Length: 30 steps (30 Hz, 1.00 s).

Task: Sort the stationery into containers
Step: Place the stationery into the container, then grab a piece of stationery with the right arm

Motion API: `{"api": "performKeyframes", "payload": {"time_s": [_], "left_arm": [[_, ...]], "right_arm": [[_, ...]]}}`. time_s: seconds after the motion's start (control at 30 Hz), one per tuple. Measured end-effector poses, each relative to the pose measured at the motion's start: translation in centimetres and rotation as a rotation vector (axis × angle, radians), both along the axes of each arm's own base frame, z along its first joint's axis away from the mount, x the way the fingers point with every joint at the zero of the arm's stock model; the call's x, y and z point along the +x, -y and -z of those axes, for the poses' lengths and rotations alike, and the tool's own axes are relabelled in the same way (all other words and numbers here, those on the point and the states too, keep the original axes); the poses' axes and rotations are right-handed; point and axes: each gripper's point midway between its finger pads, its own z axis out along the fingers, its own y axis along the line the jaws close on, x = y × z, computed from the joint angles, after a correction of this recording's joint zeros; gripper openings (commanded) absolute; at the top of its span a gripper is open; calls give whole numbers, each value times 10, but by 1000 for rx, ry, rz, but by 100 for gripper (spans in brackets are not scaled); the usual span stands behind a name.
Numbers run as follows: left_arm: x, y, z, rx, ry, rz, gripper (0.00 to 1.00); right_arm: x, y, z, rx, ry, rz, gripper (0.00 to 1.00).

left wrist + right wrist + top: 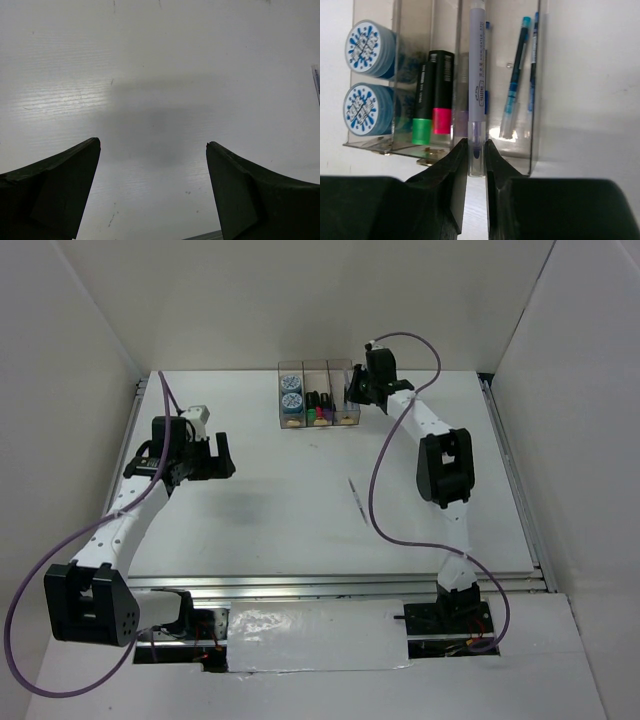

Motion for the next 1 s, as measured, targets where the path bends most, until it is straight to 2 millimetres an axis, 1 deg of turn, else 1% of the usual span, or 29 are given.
{"api": "performKeyframes", "payload": {"time_s": [0.13, 0.17, 0.3, 0.37, 0.43, 0.47, 0.53, 0.63, 0.77, 0.8, 0.83, 0.9, 0.93, 1.0], "left_arm": [[-2, 0, 2, -1, -13, -2, 99], [-3, 0, 3, -1, -19, -2, 99], [-7, -1, 6, 0, -39, -5, 99], [-8, -1, 7, 0, -43, -5, 99], [-9, -2, 7, 0, -48, -5, 99], [-9, -2, 7, 1, -49, -4, 99], [-10, -2, 5, -1, -41, -2, 99], [-13, 0, -3, -11, -15, 7, 99], [-16, 3, -11, -25, 20, 20, 99], [-16, 3, -11, -28, 23, 22, 99], [-16, 4, -12, -31, 24, 25, 99], [-16, 5, -11, -37, 25, 28, 99], [-16, 6, -10, -41, 23, 32, 99], [-18, 9, -7, -49, 16, 42, 99]], "right_arm": [[4, 10, 5, 14, -10, 20, 39], [5, 11, 5, 18, -11, 22, 45], [6, 10, 10, 28, -17, 15, 57], [5, 8, 10, 37, -22, 5, 57], [3, 6, 8, 46, -20, -20, 53], [0, 3, 6, 51, -21, -49, 50], [-10, 0, 0, 53, -24, -99, 49], [-44, 4, -13, 22, -55, -158, 45], [-115, 19, -42, -42, -82, -201, 41], [-138, 22, -49, -61, -83, -215, 41], [-153, 24, -53, -77, -82, -220, 41], [-188, 24, -53, -101, -93, -242, 41], [-201, 23, -48, -110, -105, -251, 41], [-222, 22, -29, -133, -152, -263, 41]]}}
